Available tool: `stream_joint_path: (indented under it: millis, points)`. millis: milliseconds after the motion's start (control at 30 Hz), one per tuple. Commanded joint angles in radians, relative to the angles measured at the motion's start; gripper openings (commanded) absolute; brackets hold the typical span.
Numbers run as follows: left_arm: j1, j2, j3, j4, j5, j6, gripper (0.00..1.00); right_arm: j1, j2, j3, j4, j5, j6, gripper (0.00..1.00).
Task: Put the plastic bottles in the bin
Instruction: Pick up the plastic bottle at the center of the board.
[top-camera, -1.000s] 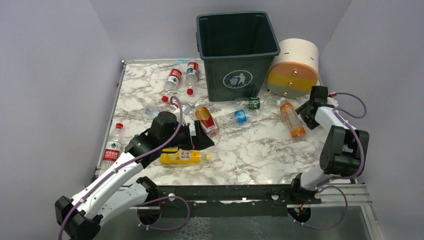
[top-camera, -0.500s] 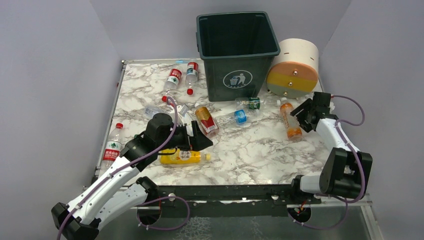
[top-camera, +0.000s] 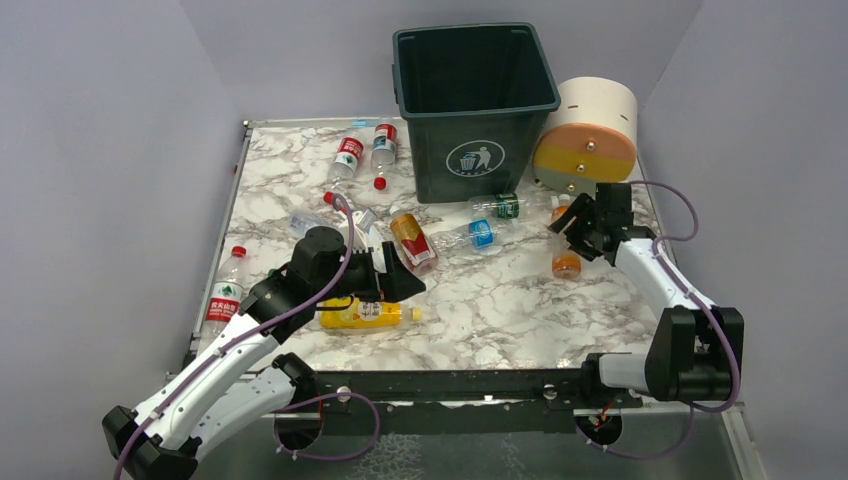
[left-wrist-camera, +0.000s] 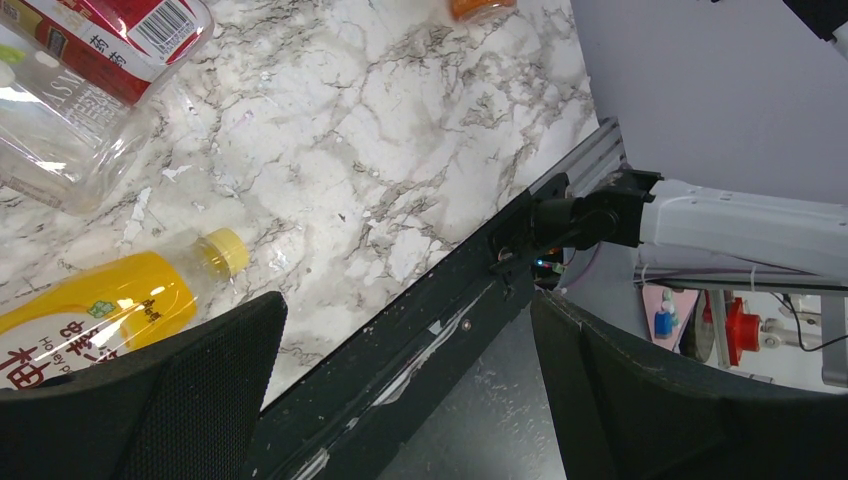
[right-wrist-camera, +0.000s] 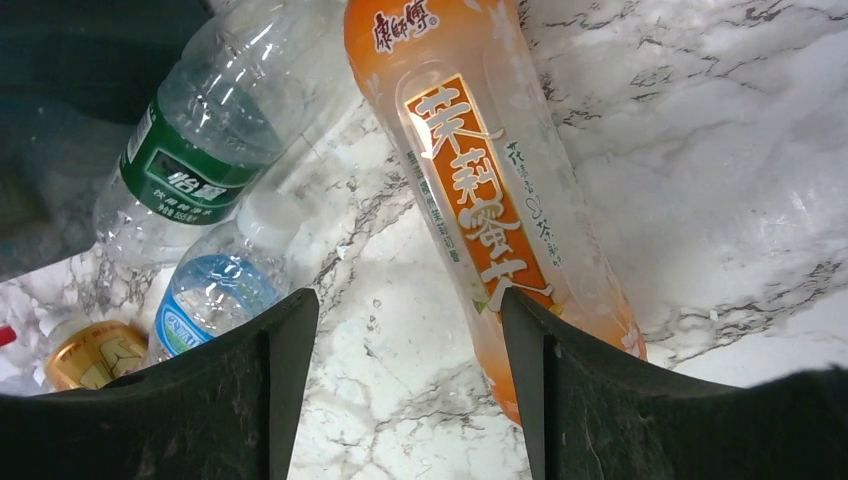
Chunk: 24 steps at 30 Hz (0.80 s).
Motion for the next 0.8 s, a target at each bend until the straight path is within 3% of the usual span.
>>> stream_joint_path:
  millis: [0, 367, 767]
  points:
    - [0.0, -0.006, -0.015, -0.008, -0.009, -0.001, 0.99, 0.012, 0.01, 0.041, -0.051, 0.064, -0.045, 0.72]
    - [0.0, -0.004, -0.021, -0.002, -0.013, -0.002, 0.99, 0.012, 0.033, 0.221, -0.163, 0.266, -0.199, 0.73]
    - [0.0, -0.001, -0.019, -0.003, -0.01, -0.001, 0.99, 0.012, 0.206, 0.27, -0.165, 0.302, -0.286, 0.79]
